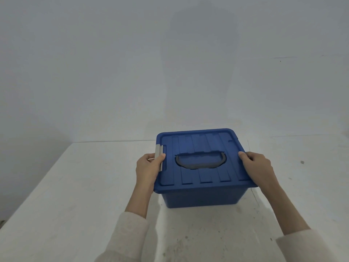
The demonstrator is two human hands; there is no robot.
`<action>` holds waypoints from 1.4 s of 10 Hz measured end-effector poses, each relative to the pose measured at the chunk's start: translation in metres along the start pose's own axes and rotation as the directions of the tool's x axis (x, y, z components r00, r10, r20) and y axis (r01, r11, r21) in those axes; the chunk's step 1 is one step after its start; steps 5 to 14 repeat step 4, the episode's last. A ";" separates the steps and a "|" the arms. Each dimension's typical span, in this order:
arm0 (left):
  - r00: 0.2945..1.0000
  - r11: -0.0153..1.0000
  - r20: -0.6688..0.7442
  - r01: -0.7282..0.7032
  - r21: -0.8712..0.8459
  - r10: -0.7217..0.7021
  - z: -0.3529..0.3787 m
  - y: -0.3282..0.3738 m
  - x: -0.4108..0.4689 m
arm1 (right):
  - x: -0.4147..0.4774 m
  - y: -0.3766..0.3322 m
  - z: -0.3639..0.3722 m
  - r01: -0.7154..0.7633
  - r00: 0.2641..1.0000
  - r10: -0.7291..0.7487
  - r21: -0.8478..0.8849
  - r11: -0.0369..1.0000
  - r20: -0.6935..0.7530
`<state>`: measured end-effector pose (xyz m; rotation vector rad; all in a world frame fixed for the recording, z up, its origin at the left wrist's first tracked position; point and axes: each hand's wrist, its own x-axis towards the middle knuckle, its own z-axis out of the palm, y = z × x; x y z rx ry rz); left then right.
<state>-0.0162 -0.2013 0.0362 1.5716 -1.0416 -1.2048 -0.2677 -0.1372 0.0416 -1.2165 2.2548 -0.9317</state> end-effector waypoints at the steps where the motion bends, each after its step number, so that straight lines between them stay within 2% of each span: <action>1: 1.000 1.000 0.010 -0.009 0.010 0.009 0.000 0.000 0.003 | -0.001 -0.001 -0.001 -0.003 1.000 0.003 0.007 1.000 0.001; 2: 1.000 1.000 0.027 0.014 0.019 -0.014 -0.001 -0.003 0.003 | -0.003 -0.002 -0.001 -0.007 1.000 0.006 0.035 0.999 0.028; 3: 0.994 0.999 0.110 0.016 0.030 -0.019 -0.006 0.008 0.003 | 0.001 -0.007 -0.008 -0.101 0.989 0.076 0.210 0.972 0.127; 4: 0.982 0.989 0.182 -0.070 0.133 0.045 -0.020 -0.003 -0.017 | -0.011 0.006 -0.018 -0.080 0.980 0.028 0.258 0.963 0.199; 14: 0.982 0.989 0.182 -0.070 0.133 0.045 -0.020 -0.003 -0.017 | -0.011 0.006 -0.018 -0.080 0.980 0.028 0.258 0.963 0.199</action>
